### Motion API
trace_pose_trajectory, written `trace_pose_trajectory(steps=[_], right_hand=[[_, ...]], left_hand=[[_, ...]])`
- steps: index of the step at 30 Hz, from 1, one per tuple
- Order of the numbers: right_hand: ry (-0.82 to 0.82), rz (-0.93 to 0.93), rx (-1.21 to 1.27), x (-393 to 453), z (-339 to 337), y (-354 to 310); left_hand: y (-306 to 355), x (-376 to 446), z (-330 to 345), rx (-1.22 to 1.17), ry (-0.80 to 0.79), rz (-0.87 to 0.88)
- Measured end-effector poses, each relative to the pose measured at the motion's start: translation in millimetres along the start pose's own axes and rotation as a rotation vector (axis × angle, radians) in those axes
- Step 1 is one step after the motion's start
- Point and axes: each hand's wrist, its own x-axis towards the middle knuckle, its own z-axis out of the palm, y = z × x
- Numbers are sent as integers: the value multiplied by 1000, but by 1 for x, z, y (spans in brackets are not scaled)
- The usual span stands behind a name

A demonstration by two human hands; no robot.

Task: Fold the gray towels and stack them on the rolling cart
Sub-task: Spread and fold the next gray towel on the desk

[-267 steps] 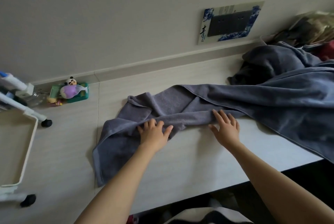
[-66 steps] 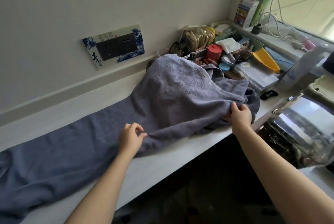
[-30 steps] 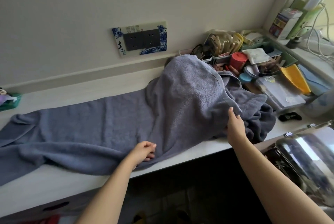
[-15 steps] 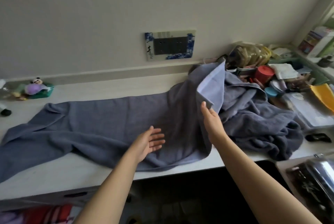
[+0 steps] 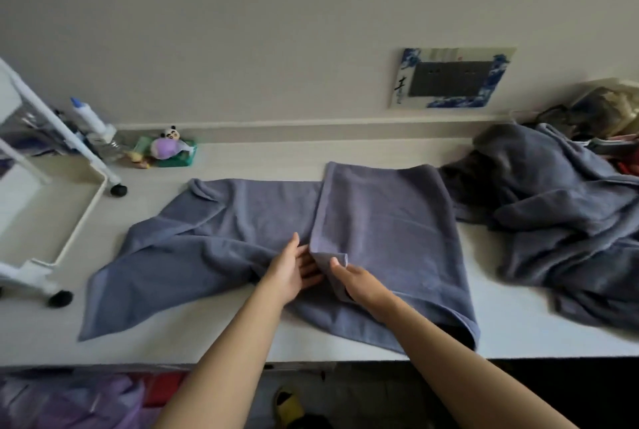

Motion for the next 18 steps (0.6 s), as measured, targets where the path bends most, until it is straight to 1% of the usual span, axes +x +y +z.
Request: trace_pose_trajectory(steps=[3, 5, 7, 8, 9, 12, 14, 16, 18], right_hand=[[49, 10, -45, 7, 11, -13], [92, 42, 8, 9, 11, -14], [145, 38, 135, 8, 7, -5], [200, 28, 183, 6, 4, 4], [295, 24, 215, 2, 1, 12], [662, 15, 184, -15, -7, 37], [869, 74, 33, -27, -11, 55], [975, 223, -112, -38, -16, 73], [987, 333, -106, -43, -21, 89]], left_hand=[[18, 7, -10, 84, -3, -98], [25, 12, -10, 151, -11, -166], [27, 17, -9, 215, -20, -185], [27, 22, -9, 237, -15, -173], [26, 29, -8, 245, -19, -161], [29, 35, -2, 250, -22, -71], [31, 39, 1, 345, 24, 51], [34, 39, 5, 481, 106, 171], [39, 39, 8, 540, 172, 264]])
